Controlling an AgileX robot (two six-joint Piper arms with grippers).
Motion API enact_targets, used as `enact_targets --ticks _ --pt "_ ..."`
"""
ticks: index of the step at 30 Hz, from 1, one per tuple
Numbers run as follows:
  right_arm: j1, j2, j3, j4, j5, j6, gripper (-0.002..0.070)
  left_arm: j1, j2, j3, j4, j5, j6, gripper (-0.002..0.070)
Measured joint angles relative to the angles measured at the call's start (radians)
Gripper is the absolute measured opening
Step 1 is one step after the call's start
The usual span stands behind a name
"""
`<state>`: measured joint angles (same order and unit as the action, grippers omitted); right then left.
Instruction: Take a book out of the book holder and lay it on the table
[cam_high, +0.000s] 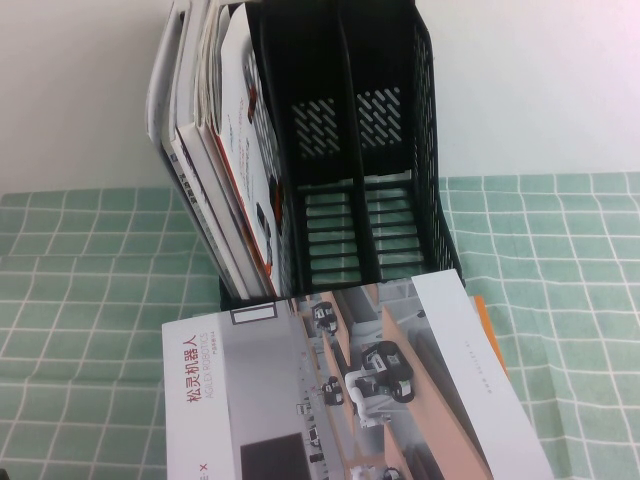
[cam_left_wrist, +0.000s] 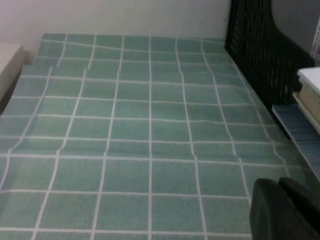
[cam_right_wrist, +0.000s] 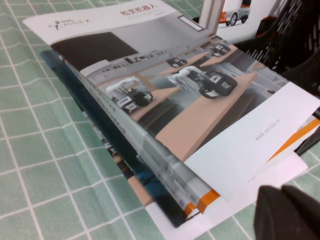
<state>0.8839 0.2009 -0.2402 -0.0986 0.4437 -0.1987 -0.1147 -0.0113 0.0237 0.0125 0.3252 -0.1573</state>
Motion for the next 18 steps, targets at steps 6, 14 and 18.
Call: enact_targets --ticks 6,14,18 --pt "0.0 0.0 0.0 0.0 0.0 0.0 0.0001 0.0 -0.002 0.0 -0.006 0.008 0.029 -0.0003" --pt "0.0 0.0 0.0 0.0 0.0 0.0 0.0 0.0 -0.002 0.0 -0.013 0.012 0.036 -0.0003" --pt "0.0 0.0 0.0 0.0 0.0 0.0 0.0 0.0 -0.002 0.0 -0.013 0.012 0.038 -0.0003"
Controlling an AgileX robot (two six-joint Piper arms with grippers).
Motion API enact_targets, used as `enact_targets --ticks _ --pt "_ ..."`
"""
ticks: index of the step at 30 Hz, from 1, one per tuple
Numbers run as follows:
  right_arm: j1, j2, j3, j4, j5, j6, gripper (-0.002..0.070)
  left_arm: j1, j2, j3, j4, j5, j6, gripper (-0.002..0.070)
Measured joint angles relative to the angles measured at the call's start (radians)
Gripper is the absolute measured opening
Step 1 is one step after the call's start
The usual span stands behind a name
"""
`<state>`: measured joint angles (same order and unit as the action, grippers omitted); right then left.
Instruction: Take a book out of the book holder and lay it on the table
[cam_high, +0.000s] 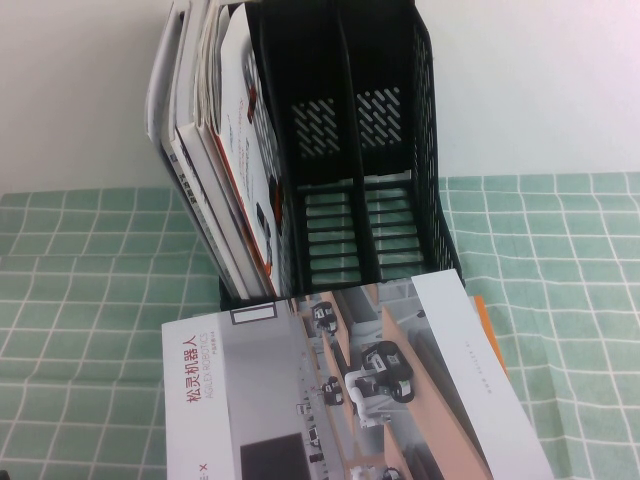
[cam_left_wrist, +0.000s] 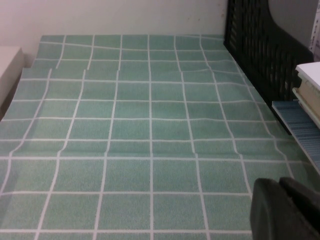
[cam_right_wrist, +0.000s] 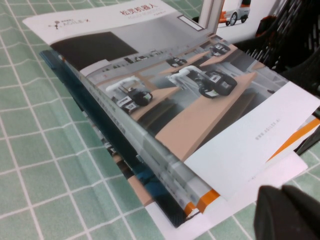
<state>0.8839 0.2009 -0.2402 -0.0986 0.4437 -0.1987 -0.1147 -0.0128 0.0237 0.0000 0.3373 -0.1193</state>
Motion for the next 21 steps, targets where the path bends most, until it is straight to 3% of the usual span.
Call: enact_targets --ticks 16,21 --pt "-0.004 0.0 0.0 -0.029 -0.005 0.035 -0.0001 0.0 0.0 0.0 0.0 0.0 0.002 -0.0003" --pt "-0.167 -0.002 0.004 -0.082 -0.077 0.146 -0.0001 0.0 0.0 0.0 0.0 0.0 0.002 -0.0003"
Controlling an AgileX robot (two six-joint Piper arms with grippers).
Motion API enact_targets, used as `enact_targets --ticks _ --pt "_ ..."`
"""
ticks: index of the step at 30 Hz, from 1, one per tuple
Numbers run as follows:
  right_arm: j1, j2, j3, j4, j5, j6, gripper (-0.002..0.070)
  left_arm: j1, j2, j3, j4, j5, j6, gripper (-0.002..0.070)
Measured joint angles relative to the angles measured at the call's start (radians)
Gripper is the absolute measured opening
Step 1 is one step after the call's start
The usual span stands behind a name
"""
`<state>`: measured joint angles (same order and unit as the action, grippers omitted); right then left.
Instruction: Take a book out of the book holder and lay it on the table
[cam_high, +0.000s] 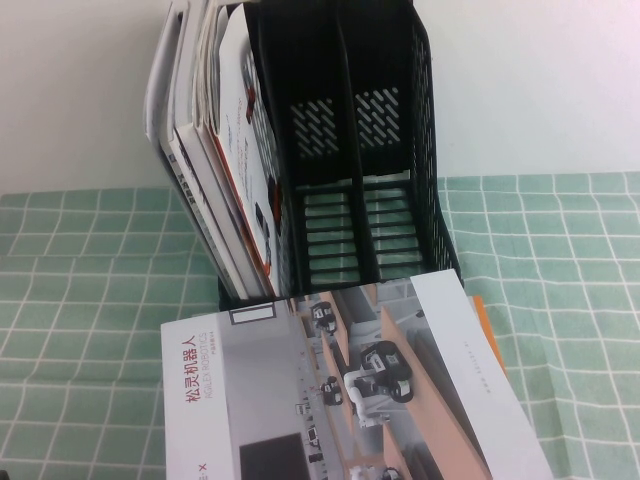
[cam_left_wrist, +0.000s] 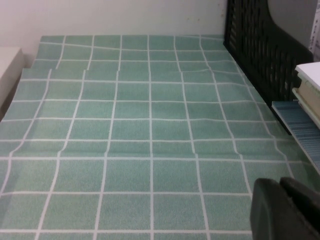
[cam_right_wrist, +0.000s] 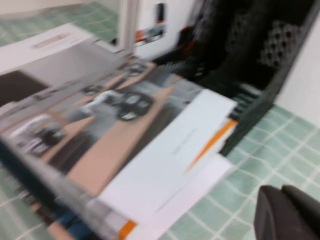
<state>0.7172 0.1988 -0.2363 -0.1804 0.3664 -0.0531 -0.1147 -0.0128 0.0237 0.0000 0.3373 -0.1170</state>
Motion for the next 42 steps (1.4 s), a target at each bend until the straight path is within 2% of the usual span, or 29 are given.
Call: enact_targets --ticks 9,14,24,42 --pt "-0.5 -0.18 0.13 -0.007 -0.228 0.015 -0.0001 0.0 0.0 0.0 0.0 0.0 0.0 -0.0003" --pt "-0.637 -0.209 0.187 0.003 -0.217 0.015 -0.0001 0.0 0.0 0.0 0.0 0.0 0.0 -0.0003" --pt "-0.689 -0.209 0.262 0.016 -0.003 0.041 -0.0001 0.0 0.0 0.0 0.0 0.0 -0.006 -0.0003" --pt "-0.691 -0.209 0.262 0.018 0.0 0.053 -0.0001 0.0 0.0 0.0 0.0 0.004 -0.006 -0.0003"
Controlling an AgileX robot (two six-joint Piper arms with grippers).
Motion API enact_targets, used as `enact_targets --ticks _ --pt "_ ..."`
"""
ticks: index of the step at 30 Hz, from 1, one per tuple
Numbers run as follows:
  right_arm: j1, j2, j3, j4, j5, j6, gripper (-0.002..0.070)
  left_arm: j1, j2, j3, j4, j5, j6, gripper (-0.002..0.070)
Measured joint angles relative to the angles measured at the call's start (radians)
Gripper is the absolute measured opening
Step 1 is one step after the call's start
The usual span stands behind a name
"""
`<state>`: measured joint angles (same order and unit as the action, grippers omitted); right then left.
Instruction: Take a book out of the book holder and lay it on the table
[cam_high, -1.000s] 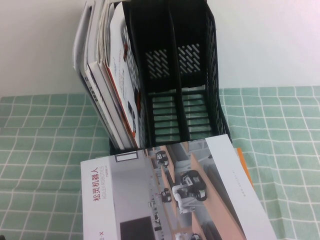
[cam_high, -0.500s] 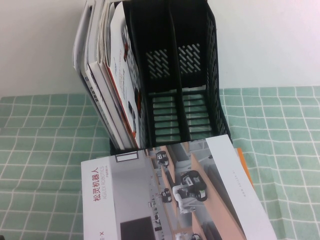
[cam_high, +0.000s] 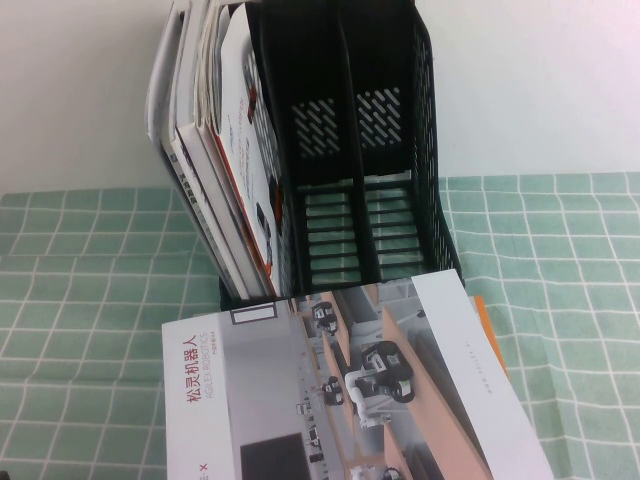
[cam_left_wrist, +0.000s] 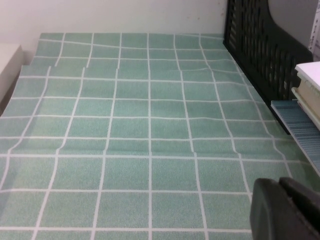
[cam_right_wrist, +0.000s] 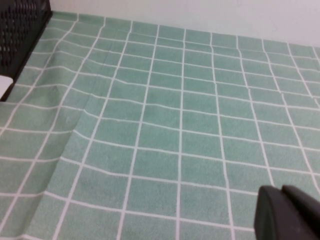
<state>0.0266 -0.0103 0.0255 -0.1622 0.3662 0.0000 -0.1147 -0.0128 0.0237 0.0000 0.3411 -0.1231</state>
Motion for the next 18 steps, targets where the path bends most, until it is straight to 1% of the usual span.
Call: enact_targets --ticks 18 --pt "0.0 0.0 0.0 0.0 0.0 0.0 -0.0001 0.0 0.0 0.0 0.0 0.0 -0.006 -0.0003"
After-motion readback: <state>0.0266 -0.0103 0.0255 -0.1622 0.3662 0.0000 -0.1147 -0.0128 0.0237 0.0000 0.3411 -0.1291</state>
